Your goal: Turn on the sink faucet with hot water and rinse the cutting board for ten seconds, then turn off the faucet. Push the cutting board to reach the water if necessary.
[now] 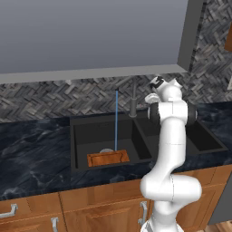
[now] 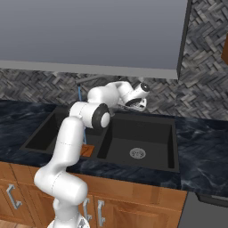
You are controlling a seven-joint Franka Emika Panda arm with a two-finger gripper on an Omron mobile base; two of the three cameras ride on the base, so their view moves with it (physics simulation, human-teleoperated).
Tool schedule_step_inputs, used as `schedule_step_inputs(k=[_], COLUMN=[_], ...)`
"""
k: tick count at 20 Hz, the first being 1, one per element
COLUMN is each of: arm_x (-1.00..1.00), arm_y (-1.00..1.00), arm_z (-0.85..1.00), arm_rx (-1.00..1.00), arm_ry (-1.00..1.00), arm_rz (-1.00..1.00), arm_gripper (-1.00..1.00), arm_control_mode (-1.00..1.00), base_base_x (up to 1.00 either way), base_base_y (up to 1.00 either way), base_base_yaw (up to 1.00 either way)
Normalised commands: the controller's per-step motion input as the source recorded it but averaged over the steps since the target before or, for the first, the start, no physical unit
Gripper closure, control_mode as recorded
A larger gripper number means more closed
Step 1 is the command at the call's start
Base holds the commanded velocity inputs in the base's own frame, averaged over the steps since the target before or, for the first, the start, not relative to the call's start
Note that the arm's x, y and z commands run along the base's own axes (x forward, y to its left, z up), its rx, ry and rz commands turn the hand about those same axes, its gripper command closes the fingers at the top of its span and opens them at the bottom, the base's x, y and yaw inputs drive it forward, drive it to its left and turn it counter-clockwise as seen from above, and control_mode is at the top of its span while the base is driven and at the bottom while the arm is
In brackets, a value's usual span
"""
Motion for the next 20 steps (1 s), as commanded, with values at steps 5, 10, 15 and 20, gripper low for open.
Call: schedule_step_inputs(k=[5,10,15,20], arm_x=[0.00,0.00,0.00,0.00], arm_y=[0.40,0.46,0.52,0.50], arm_z=[-0.10,-0.06,-0.02,0.00], arm_rx=[0.00,0.00,0.00,0.00], arm_ry=[0.04,0.01,0.00,0.00], arm_rz=[0.00,0.01,0.02,0.02], arm_gripper=[1.00,1.00,1.00,1.00], arm_control_mode=[-1.00,-1.00,-1.00,-1.00], base_base_x=[0.00,0.00,0.00,0.00], base_base_y=[0.00,0.00,0.00,0.00], base_base_yaw=[0.00,0.00,0.00,0.00])
